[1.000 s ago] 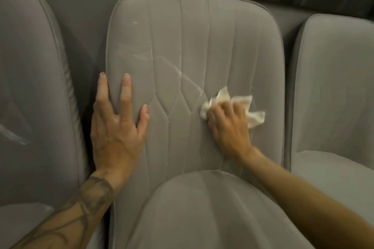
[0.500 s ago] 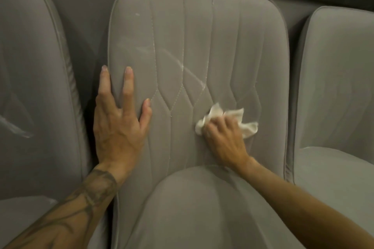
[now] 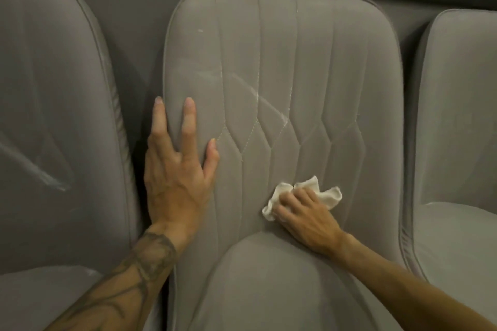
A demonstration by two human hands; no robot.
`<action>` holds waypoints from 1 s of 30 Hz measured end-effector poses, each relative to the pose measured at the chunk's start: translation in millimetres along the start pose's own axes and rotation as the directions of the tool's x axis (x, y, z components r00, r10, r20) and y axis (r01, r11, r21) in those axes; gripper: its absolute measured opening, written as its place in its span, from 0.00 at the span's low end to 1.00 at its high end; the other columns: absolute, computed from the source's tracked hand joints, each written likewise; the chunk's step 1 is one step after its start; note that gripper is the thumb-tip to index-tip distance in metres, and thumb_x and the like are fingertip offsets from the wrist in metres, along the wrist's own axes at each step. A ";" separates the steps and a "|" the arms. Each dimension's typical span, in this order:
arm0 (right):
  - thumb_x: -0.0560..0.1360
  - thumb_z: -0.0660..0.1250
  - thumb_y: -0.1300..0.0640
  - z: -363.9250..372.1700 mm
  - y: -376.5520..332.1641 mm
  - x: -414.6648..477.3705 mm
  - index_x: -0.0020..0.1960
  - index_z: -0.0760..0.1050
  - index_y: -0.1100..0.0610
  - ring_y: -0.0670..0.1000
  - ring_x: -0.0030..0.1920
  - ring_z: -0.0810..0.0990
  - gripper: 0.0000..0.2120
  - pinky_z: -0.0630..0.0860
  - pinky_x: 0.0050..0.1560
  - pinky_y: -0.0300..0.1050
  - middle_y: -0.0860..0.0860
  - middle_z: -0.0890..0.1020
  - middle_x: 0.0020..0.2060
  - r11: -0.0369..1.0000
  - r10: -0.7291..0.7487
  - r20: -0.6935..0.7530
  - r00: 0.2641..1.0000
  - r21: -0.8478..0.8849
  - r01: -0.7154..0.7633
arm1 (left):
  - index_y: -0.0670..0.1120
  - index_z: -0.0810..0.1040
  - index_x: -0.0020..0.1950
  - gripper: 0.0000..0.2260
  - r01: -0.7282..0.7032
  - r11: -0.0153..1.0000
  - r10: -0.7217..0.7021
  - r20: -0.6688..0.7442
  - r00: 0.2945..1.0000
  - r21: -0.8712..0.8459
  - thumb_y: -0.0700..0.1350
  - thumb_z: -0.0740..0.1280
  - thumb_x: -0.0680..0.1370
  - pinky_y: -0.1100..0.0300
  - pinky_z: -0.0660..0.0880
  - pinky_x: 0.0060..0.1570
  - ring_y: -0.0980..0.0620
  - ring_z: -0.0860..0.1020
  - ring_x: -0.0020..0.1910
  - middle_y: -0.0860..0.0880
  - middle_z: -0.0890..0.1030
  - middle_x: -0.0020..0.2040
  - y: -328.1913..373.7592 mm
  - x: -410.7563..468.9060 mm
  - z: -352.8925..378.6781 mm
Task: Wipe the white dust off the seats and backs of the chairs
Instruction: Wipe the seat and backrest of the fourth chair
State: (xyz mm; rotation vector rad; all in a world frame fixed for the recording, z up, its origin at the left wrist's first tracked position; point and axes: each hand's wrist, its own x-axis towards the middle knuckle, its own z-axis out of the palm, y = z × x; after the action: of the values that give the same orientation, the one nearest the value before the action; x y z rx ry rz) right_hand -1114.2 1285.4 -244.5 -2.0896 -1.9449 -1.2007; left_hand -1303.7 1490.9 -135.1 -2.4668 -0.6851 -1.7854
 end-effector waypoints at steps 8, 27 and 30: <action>0.81 0.62 0.54 -85.9 83.6 151.7 0.57 0.70 0.55 0.60 0.49 0.73 0.07 0.67 0.50 0.55 0.60 0.75 0.53 0.908 0.385 -0.470 0.794 0.040 -0.416 | 0.48 0.60 0.84 0.28 0.001 1.000 -0.001 0.007 1.000 -0.011 0.53 0.62 0.85 0.46 0.73 0.67 0.38 0.66 0.73 0.35 0.60 0.81 -2.6 0.9 -0.8; 0.82 0.60 0.54 -122.5 90.7 220.4 0.55 0.78 0.62 0.63 0.49 0.76 0.13 0.70 0.52 0.56 0.62 0.79 0.53 0.829 0.512 -0.567 0.645 0.128 -0.545 | 0.49 0.59 0.84 0.28 0.000 1.000 0.000 -0.003 1.000 0.007 0.53 0.62 0.85 0.44 0.75 0.65 0.38 0.66 0.73 0.35 0.60 0.81 -2.0 -1.7 0.9; 0.79 0.65 0.60 -97.6 46.4 160.1 0.53 0.79 0.63 0.61 0.48 0.73 0.08 0.72 0.50 0.60 0.63 0.78 0.50 0.935 0.348 -0.374 0.860 0.077 -0.345 | 0.49 0.59 0.84 0.28 0.006 1.000 -0.006 0.005 1.000 0.012 0.53 0.62 0.85 0.44 0.76 0.65 0.38 0.67 0.73 0.35 0.60 0.81 -2.6 -0.2 0.6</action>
State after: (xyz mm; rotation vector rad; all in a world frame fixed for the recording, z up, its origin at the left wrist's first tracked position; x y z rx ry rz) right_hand -1136.7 1358.0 -67.0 -1.9068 -1.3337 -1.3822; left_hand -1304.1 1493.3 -136.1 -2.4655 -0.7023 -1.7721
